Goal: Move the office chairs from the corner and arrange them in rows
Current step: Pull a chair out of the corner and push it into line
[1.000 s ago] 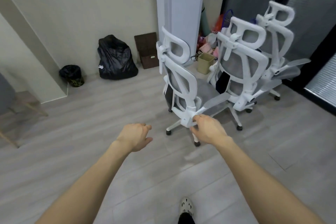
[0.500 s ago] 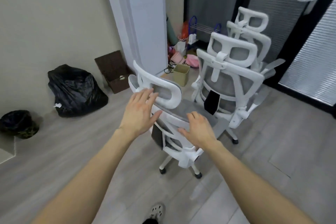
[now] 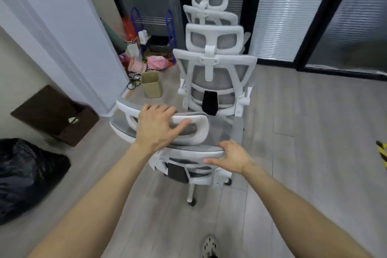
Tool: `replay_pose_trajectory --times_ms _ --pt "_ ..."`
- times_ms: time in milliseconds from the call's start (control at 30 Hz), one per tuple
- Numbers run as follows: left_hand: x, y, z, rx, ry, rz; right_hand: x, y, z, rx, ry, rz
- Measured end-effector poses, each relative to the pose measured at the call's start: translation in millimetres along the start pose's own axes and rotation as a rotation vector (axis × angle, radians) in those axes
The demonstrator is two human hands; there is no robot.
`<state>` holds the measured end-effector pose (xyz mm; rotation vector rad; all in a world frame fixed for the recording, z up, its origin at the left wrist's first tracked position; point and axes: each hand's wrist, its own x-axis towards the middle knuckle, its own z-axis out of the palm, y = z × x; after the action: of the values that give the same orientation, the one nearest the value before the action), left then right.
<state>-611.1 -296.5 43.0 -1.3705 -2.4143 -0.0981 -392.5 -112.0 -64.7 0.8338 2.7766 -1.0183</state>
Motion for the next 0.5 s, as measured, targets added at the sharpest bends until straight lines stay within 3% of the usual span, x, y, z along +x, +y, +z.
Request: replay_pose_trajectory --times_ms 300,500 --pt "-47 32 -2 -0.176 0.316 0.049 -77 5 44 0.033 0.217 0.095" --pt "-97 41 -19 -0.268 0.374 0.212 -157 -5 109 0.013 0.454 0.127"
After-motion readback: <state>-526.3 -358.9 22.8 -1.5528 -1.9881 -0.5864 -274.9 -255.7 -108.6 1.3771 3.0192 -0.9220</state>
